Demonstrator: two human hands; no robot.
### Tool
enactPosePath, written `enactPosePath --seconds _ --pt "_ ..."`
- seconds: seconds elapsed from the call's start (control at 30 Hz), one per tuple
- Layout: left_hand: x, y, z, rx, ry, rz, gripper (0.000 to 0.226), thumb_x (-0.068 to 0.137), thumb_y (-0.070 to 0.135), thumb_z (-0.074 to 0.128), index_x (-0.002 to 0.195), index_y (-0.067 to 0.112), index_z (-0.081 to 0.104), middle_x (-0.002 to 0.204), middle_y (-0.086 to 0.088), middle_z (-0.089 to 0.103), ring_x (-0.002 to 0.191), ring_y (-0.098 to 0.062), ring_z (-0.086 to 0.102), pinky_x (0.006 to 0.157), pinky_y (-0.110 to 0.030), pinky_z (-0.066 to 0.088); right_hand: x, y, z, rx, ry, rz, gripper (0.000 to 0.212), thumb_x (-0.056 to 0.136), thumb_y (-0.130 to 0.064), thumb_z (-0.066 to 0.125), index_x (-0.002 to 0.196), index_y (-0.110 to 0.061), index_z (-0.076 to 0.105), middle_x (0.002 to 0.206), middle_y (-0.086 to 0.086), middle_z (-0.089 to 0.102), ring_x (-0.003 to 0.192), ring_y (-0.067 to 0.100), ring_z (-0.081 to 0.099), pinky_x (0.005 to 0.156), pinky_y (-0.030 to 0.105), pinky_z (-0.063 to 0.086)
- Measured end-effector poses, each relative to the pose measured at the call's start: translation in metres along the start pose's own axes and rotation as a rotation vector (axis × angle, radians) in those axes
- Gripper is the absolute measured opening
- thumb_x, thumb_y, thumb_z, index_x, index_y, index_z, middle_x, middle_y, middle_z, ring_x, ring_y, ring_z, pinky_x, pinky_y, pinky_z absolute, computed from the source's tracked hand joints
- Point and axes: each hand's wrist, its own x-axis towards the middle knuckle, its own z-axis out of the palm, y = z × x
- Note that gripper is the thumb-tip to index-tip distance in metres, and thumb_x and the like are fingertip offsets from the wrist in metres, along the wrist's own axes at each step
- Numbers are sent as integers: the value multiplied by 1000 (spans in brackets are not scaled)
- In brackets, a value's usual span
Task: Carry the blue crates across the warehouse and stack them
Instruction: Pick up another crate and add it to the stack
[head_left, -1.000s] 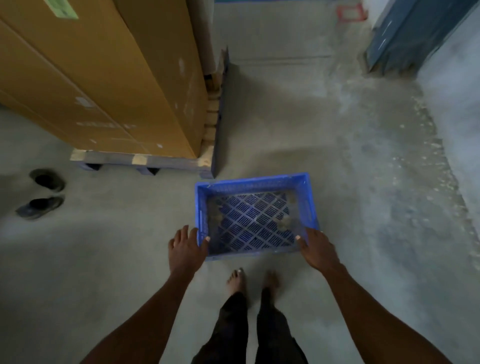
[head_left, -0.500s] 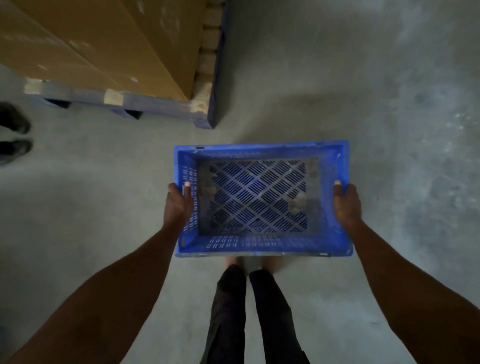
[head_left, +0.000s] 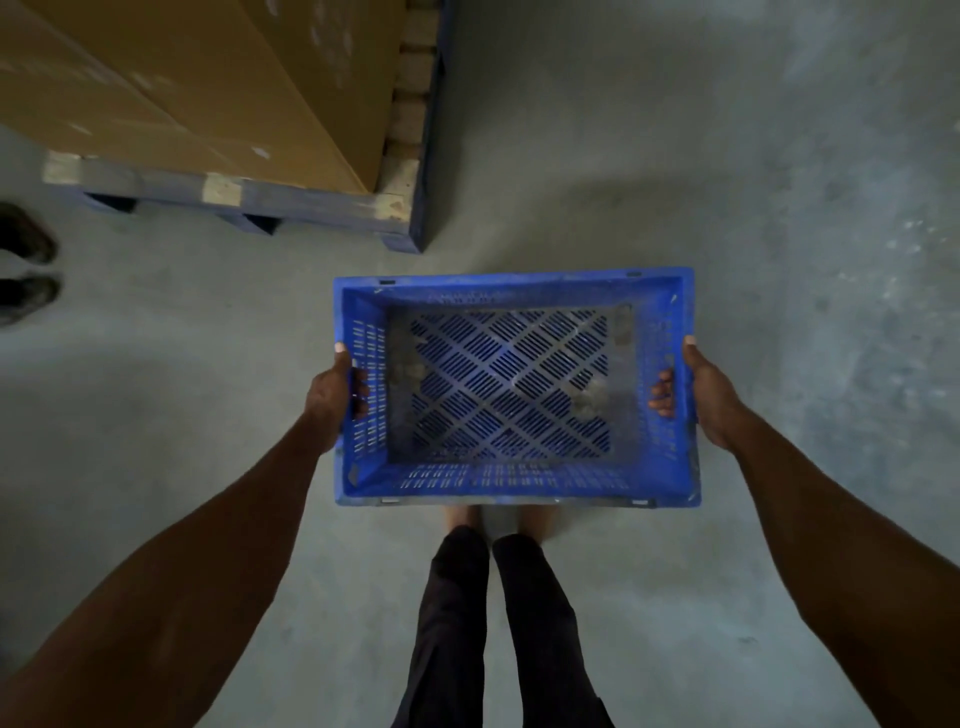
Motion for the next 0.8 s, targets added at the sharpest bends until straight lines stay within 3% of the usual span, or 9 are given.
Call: enactPosePath --seconds 0.13,0.27,0.5,0.8 --pt "-33 23 -21 -44 -79 -8 63 97 70 38 77 13 56 63 -4 51 37 -15 44 38 -21 40 -49 -15 -14 46 -1 -65 65 82 -73 43 75 -10 56 52 5 62 48 21 66 44 27 55" --pt "-103 62 -39 -74 -133 24 59 98 68 37 80 13 54 62 -2 48 37 -13 41 36 -20 36 -118 -36 -33 95 22 -110 58 92 -69 41 76 -14 53 52 1 53 38 14 47 37 21 40" --pt "-232 133 -64 -46 -133 73 55 97 69 38 77 18 47 61 1 36 38 -12 29 37 -19 27 -244 -68 -67 94 70 -141 59 93 -70 39 75 -15 51 53 0 43 34 11 34 34 18 30" --pt "-322 180 -53 72 -241 130 55 99 68 34 73 19 44 53 4 32 34 -10 24 36 -15 21 -346 -54 -123 201 90 -161 57 91 -70 39 71 -17 45 50 -3 32 34 10 22 35 18 21"
